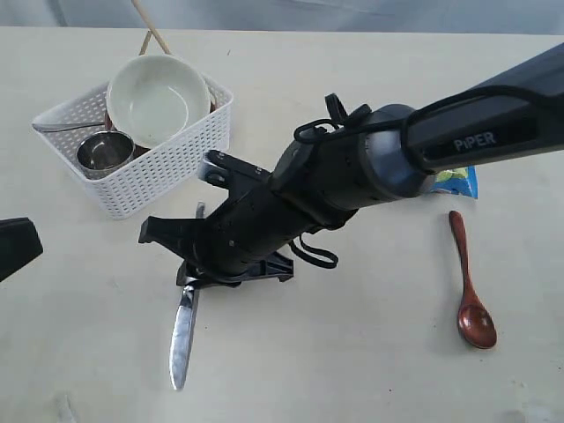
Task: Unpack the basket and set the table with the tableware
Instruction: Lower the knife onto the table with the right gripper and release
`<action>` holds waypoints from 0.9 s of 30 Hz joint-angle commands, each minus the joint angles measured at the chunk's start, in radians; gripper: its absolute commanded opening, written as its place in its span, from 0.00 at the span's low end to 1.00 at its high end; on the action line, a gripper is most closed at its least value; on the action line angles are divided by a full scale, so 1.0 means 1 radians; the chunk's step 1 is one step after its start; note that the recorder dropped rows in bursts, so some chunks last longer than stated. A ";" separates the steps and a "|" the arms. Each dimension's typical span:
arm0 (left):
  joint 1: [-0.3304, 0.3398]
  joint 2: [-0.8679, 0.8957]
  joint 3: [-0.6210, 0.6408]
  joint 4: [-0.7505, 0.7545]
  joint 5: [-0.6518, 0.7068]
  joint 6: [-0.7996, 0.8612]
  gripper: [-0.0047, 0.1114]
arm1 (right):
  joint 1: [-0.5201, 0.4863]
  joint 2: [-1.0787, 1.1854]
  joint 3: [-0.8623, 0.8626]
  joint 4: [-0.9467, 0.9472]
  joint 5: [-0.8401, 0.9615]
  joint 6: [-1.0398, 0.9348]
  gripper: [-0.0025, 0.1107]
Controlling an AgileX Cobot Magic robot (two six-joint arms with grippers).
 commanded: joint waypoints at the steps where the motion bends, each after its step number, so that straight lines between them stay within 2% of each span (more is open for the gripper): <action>1: -0.001 -0.006 0.006 0.000 -0.006 -0.013 0.04 | -0.001 0.000 -0.004 -0.010 0.006 0.019 0.26; 12: -0.001 -0.006 0.006 0.000 -0.006 -0.017 0.04 | -0.001 -0.007 -0.004 -0.011 0.001 0.022 0.26; 16: -0.001 -0.006 0.006 0.000 -0.020 -0.018 0.04 | -0.001 -0.083 -0.004 -0.054 0.016 0.019 0.26; 20: -0.001 -0.006 0.006 0.000 -0.087 -0.032 0.04 | -0.005 -0.191 -0.005 -0.173 0.001 -0.011 0.23; 24: -0.001 -0.004 0.004 0.022 -0.217 -0.120 0.04 | -0.022 -0.287 -0.005 -0.317 0.024 -0.009 0.23; 27: -0.001 0.020 -0.033 0.152 -0.306 -0.124 0.04 | -0.030 -0.350 -0.005 -0.410 0.048 -0.009 0.23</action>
